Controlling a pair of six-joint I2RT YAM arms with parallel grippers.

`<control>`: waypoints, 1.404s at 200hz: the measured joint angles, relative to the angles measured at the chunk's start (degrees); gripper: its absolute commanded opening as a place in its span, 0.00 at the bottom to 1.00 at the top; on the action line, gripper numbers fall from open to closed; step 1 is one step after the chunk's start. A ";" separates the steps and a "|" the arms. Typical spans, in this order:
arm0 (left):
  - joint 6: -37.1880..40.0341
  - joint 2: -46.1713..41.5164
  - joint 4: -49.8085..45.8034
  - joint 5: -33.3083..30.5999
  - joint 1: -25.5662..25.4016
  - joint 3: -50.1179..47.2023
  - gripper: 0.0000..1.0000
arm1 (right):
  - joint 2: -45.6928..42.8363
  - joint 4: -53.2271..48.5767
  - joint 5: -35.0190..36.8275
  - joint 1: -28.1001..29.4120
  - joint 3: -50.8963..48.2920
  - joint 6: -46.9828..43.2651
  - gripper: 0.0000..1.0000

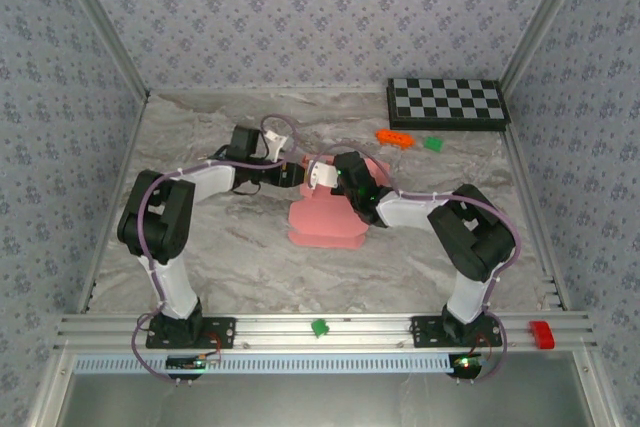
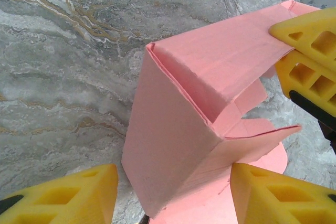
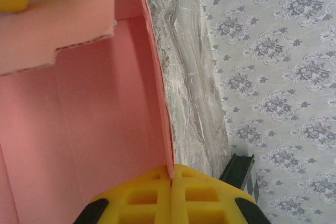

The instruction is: Fold the paper box

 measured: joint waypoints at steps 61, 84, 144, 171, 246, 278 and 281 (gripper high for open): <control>-0.59 -0.52 3.08 0.02 -0.52 -2.75 0.58 | 0.00 0.57 1.22 0.46 -0.04 0.00 0.00; -0.87 -1.49 4.13 0.13 -0.52 -3.67 0.58 | 0.00 0.57 1.25 0.46 -0.04 0.00 0.00; -1.53 -2.21 7.19 1.18 -0.52 -4.92 0.57 | 0.00 2.36 1.25 0.61 -0.96 0.00 0.00; -2.25 -2.69 8.63 1.16 -0.48 -6.58 0.55 | 0.00 5.55 2.03 1.29 -2.64 -0.52 0.00; -3.04 -3.89 11.32 1.14 -0.35 -9.18 0.50 | 0.44 14.12 5.68 3.19 -5.31 -4.13 0.00; -3.04 -4.02 11.98 0.94 -0.09 -9.75 0.50 | 0.70 14.91 6.16 3.48 -5.38 -4.33 0.00; -3.04 -4.02 12.09 0.92 -0.09 -9.79 0.50 | 0.70 14.91 6.21 3.54 -5.38 -4.33 0.00</control>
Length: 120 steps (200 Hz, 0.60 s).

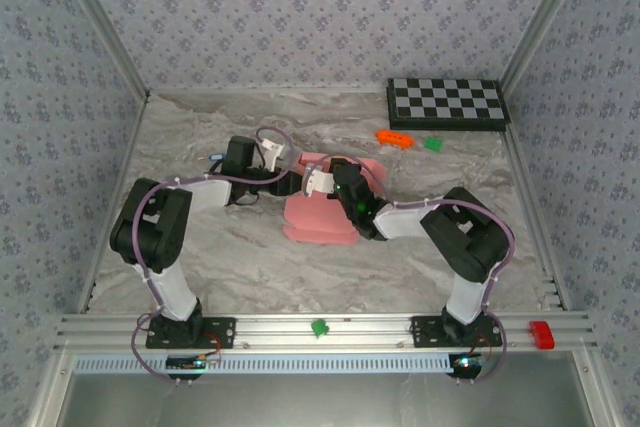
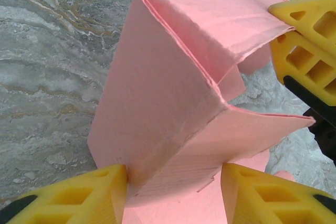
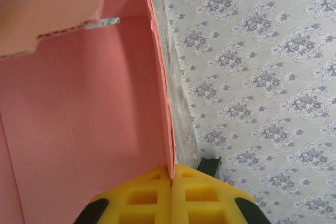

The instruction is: Fold the paper box

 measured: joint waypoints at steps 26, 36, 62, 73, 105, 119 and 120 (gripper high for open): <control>0.04 0.00 1.14 -1.27 0.11 -0.66 0.51 | 0.09 0.28 0.55 0.28 -0.24 0.00 0.00; 0.00 -0.02 1.92 -2.10 0.11 -1.14 0.51 | 0.15 0.37 0.81 0.46 -0.33 0.00 0.00; 0.02 -0.48 3.80 -3.61 0.09 -2.67 0.52 | 0.46 0.63 1.11 0.92 -0.33 0.00 0.00; 0.04 -0.48 4.39 -3.89 0.02 -2.80 0.51 | 0.66 0.63 1.27 1.05 -0.33 0.00 0.00; 0.24 -0.48 5.75 -3.93 -0.70 -2.80 0.50 | 0.85 0.63 1.46 1.16 -0.33 0.00 0.00; 0.24 -0.48 5.95 -4.13 -1.14 -2.80 0.46 | 0.85 0.63 1.49 1.16 -0.33 0.00 0.00; 0.24 -0.48 5.95 -4.13 -1.16 -2.80 0.46 | 0.85 0.63 1.49 1.16 -0.33 0.00 0.00</control>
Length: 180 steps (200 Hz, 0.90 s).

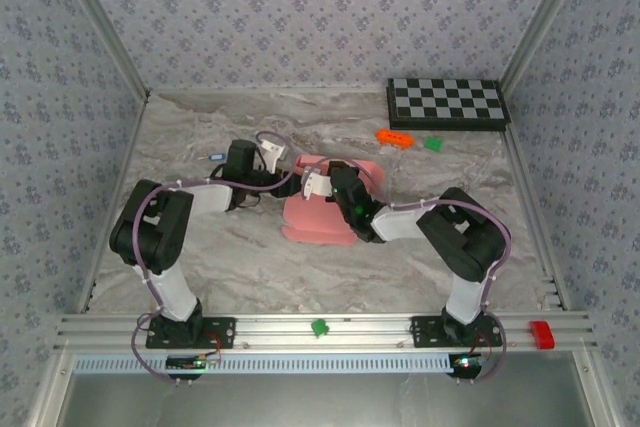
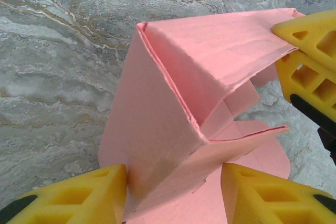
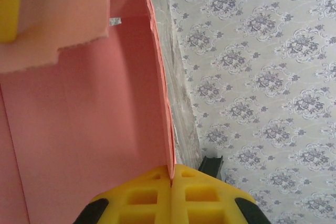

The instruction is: Fold the paper box

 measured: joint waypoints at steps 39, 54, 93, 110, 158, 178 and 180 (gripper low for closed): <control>0.04 0.00 0.07 -1.62 -0.74 0.00 0.45 | 0.04 0.00 0.00 0.00 0.00 0.00 0.00; 0.20 0.00 0.11 -3.26 -1.03 0.00 0.47 | 0.13 0.00 0.00 0.00 0.02 0.00 0.00; 0.66 0.00 0.79 -5.97 -2.43 -0.02 0.50 | 0.50 0.00 0.24 0.00 0.07 -0.02 0.00; 0.66 0.15 0.92 -6.45 -2.95 -0.02 0.50 | 0.68 0.02 0.39 0.00 0.17 -0.02 0.00; 0.33 1.42 1.11 -8.98 -3.37 -0.02 0.47 | 1.09 -0.02 0.42 -0.02 0.70 0.00 0.00; -0.26 1.77 1.46 -10.10 -3.37 -0.02 0.46 | 1.18 -0.02 0.44 -0.02 0.85 0.00 0.00; -0.26 1.79 1.51 -10.21 -3.37 -0.02 0.45 | 1.18 -0.02 0.44 -0.02 0.87 0.00 0.00</control>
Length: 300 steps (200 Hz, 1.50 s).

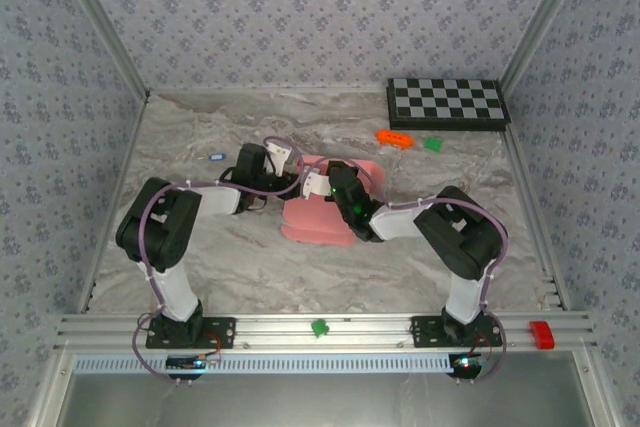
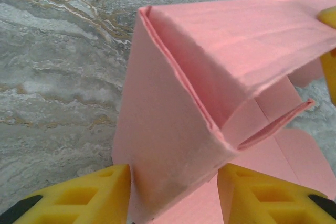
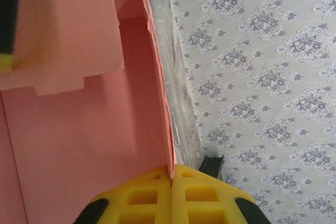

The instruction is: Fold the paper box

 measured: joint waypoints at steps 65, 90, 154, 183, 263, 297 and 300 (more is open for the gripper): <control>-1.51 1.20 1.33 -3.21 -0.76 0.04 0.43 | 0.24 0.00 0.00 0.00 0.44 0.00 0.00; -1.97 1.20 1.40 -5.25 -1.18 0.07 0.44 | 0.33 0.00 0.02 0.00 0.48 0.00 0.00; -3.28 1.51 1.86 -10.16 -1.51 0.07 0.39 | 0.87 -0.04 0.39 0.02 1.11 0.00 0.00; -3.43 1.53 1.99 -10.12 -1.68 0.07 0.35 | 1.55 -0.02 0.48 0.00 1.73 0.00 0.00; -3.43 2.67 2.97 -10.56 -2.05 0.37 0.33 | 1.86 0.00 0.90 0.09 1.95 0.04 0.00; -3.39 3.65 3.04 -10.56 -2.29 1.57 0.27 | 1.86 0.00 1.03 0.13 1.95 0.09 0.00; -3.48 3.67 3.04 -10.58 -2.29 1.66 0.26 | 1.88 0.00 1.03 0.13 1.95 0.09 0.00</control>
